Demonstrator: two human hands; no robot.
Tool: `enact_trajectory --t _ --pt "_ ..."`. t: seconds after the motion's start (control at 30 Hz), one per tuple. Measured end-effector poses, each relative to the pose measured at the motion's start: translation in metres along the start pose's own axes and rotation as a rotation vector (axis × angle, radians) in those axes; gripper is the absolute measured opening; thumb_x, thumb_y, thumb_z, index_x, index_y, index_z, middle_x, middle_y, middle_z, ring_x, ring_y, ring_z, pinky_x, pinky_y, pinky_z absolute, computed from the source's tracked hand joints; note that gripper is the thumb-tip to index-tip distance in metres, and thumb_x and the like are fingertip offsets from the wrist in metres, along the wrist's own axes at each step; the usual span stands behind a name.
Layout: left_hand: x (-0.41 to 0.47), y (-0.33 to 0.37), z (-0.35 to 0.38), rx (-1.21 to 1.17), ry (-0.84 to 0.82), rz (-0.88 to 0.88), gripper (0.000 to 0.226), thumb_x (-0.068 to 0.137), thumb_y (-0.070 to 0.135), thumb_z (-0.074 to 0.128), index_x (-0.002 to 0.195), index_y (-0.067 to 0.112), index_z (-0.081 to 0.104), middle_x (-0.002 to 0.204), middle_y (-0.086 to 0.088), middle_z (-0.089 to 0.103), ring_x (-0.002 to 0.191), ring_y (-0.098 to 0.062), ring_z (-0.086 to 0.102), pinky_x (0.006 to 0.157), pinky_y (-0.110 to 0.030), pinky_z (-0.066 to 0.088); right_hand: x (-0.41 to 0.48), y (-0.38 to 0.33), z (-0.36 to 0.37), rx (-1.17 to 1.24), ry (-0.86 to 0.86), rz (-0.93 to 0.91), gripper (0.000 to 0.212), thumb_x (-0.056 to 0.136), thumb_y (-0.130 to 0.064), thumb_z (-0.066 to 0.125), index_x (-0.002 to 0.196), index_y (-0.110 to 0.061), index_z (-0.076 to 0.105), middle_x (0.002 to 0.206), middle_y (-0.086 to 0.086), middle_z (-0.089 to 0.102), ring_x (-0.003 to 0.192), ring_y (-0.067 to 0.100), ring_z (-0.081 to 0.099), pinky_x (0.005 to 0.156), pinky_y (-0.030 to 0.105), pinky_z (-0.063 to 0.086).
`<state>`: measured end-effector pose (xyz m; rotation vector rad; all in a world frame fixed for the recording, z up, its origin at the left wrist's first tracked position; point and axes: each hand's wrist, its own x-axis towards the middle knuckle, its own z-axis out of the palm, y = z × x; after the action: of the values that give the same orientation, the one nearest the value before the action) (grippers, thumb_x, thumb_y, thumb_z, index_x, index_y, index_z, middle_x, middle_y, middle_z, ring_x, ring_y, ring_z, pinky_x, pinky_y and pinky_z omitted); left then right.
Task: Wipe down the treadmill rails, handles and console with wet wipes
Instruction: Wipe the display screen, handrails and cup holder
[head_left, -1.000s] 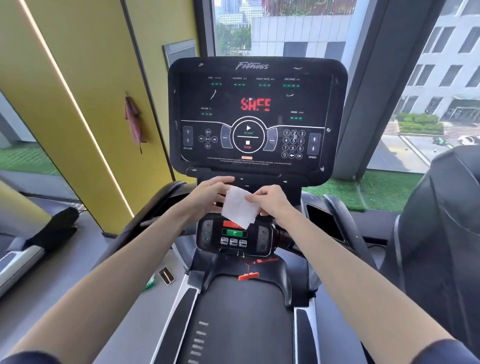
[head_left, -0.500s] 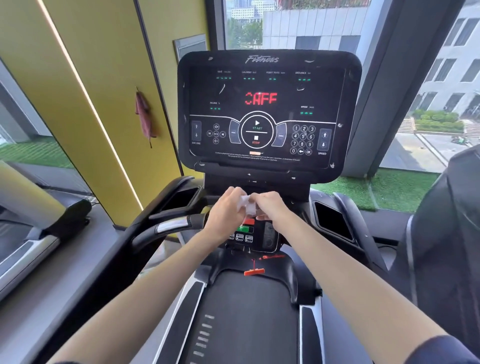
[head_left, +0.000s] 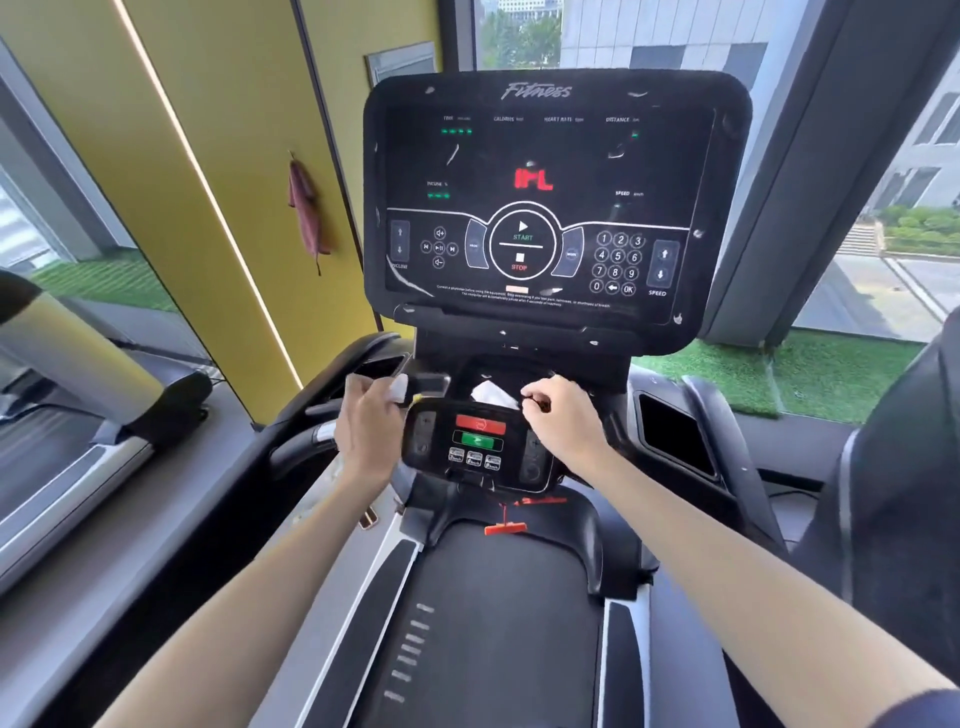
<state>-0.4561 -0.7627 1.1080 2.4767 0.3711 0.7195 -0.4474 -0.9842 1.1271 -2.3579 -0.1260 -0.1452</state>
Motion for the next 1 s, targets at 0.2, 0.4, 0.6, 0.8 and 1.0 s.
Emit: enact_trajectory --t 0.2,0.4,0.6,0.8,1.0 --pt "-0.065 0.023 0.052 -0.122 0.062 0.122 0.029 0.077 -0.008 0.043 0.098 0.006 0.057 0.086 -0.014 0.057 0.081 -0.031 0.052 0.065 -0.036 0.047 -0.038 0.040 0.028 -0.026 0.058 -0.076 0.048 0.092 -0.002 0.045 0.140 -0.009 0.046 0.143 0.006 0.048 0.133 0.020 0.041 0.112 0.031 0.029" --pt "-0.075 0.015 0.066 -0.039 -0.033 0.516 0.038 0.083 0.001 0.037 0.112 0.002 0.061 0.095 -0.006 0.048 0.083 -0.022 0.045 0.058 -0.033 0.051 -0.053 0.056 0.037 -0.042 0.151 -0.132 0.058 0.089 0.004 0.046 0.146 -0.003 0.033 0.146 0.010 0.044 0.135 0.022 0.040 0.116 0.032 0.021" --pt "-0.065 0.029 0.069 -0.150 0.078 0.178 0.034 0.078 -0.013 0.040 0.103 -0.004 0.062 0.090 -0.016 0.051 0.085 -0.026 0.044 0.074 -0.033 0.043 -0.064 0.065 0.043 -0.082 0.193 -0.091 0.059 0.089 0.007 0.044 0.146 0.003 0.029 0.145 0.013 0.044 0.139 0.021 0.036 0.118 0.027 0.003" --pt "-0.065 0.019 0.061 -0.075 -0.109 0.481 0.035 0.079 -0.011 0.040 0.106 0.001 0.060 0.095 -0.009 0.047 0.086 -0.025 0.042 0.068 -0.035 0.045 -0.062 0.060 0.045 -0.096 0.210 -0.048 0.059 0.087 0.008 0.043 0.145 0.004 0.030 0.143 0.014 0.047 0.138 0.019 0.037 0.120 0.032 -0.002" --pt "-0.056 0.016 0.053 -0.018 -0.058 0.442 0.040 0.073 -0.012 0.028 0.100 -0.003 0.057 0.093 -0.012 0.048 0.082 -0.024 0.038 0.060 -0.035 0.042 -0.063 0.056 0.051 -0.113 0.233 0.004 0.058 0.089 0.005 0.039 0.146 0.001 0.030 0.146 0.013 0.043 0.143 0.017 0.028 0.118 0.031 -0.006"
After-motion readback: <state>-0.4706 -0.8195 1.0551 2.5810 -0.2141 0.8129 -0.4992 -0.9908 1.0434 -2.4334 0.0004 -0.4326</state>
